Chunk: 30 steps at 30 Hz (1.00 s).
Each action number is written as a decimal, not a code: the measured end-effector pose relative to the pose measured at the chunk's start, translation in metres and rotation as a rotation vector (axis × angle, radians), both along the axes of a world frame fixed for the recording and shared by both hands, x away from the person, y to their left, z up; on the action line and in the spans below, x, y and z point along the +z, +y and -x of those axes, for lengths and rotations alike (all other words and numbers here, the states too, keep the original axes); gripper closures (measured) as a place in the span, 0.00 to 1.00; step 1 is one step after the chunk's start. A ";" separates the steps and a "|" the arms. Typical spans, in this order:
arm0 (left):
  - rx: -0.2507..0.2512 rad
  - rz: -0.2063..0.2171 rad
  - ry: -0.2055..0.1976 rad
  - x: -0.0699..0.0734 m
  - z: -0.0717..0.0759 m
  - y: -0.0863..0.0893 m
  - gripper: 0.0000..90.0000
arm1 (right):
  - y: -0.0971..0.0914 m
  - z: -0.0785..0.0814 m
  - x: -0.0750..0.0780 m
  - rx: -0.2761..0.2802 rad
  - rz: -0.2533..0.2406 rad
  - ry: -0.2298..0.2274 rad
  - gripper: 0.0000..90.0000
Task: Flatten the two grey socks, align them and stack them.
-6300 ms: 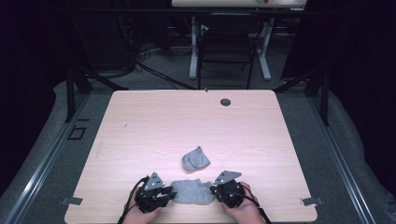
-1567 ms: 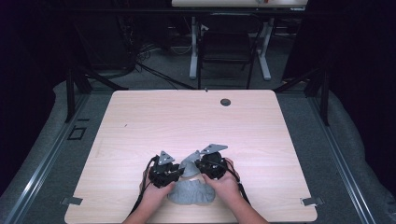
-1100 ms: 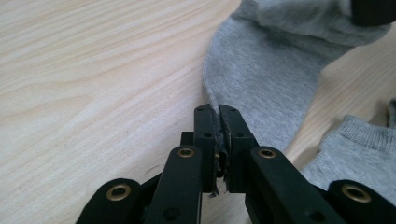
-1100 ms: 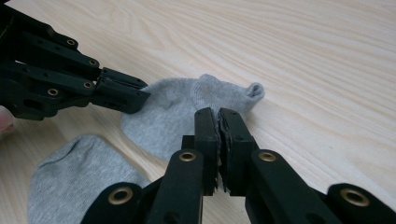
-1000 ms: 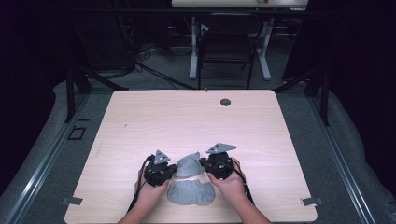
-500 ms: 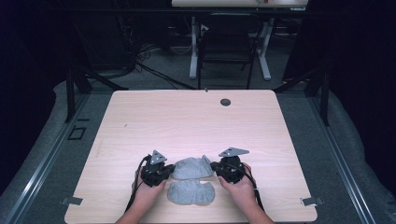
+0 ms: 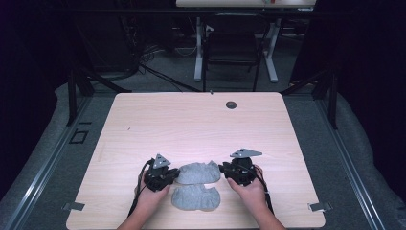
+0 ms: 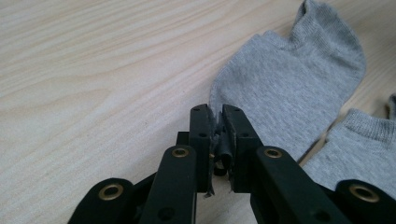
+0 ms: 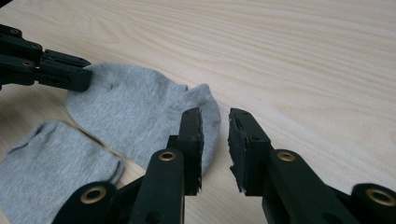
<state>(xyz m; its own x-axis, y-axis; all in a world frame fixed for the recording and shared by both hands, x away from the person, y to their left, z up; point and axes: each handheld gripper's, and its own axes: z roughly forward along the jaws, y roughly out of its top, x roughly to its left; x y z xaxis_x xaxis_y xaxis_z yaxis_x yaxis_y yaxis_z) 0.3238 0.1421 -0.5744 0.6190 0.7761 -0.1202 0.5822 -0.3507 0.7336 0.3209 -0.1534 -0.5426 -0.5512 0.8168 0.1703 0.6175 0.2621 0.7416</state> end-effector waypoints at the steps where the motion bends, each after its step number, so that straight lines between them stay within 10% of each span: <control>1: 0.000 0.003 0.002 0.000 -0.001 0.000 0.90 | 0.001 -0.001 0.000 0.003 0.001 0.002 0.81; 12: -0.006 -0.014 0.009 0.003 -0.007 -0.006 0.87 | 0.019 -0.021 -0.016 0.043 0.073 0.043 0.72; 30: -0.009 -0.038 0.008 0.000 -0.010 -0.005 0.97 | 0.019 -0.023 -0.026 0.038 0.100 0.079 0.97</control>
